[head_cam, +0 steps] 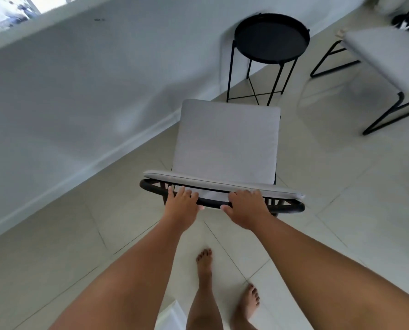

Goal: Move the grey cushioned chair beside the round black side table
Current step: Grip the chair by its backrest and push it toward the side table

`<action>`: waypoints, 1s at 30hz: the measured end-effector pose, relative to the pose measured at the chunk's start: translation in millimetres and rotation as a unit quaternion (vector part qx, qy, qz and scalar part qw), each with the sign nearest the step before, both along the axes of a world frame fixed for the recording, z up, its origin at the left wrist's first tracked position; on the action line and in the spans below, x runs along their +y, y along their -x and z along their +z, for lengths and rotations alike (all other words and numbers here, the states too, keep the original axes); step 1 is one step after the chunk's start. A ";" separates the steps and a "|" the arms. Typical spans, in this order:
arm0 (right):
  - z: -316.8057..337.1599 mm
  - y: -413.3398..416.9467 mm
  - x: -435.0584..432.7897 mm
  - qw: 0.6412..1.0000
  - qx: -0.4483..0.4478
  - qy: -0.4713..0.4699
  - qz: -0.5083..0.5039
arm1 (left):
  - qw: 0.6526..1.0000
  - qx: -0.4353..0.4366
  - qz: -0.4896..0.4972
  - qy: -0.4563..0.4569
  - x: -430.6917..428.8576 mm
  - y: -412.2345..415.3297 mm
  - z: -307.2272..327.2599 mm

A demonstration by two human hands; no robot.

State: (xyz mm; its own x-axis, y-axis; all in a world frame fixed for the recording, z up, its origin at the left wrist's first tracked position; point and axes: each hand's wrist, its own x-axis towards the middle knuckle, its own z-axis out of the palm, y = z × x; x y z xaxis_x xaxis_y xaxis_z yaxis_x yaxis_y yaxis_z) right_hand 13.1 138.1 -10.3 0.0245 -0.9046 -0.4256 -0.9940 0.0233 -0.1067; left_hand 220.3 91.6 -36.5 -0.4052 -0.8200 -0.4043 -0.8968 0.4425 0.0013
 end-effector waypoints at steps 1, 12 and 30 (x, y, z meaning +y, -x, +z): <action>-1.7 -0.4 -0.9 0.999 -0.013 -0.039 -0.004 | 1.000 -0.007 -0.015 -0.008 -2.4 2.4 2.0; -44.4 38.3 18.2 0.999 -0.049 -0.005 -0.021 | 0.998 -0.031 -0.030 -0.044 -17.0 7.5 -4.2; -54.6 16.4 -129.4 0.987 -0.066 -0.010 -0.148 | 0.996 0.004 -0.049 -0.070 -173.4 -0.6 -2.8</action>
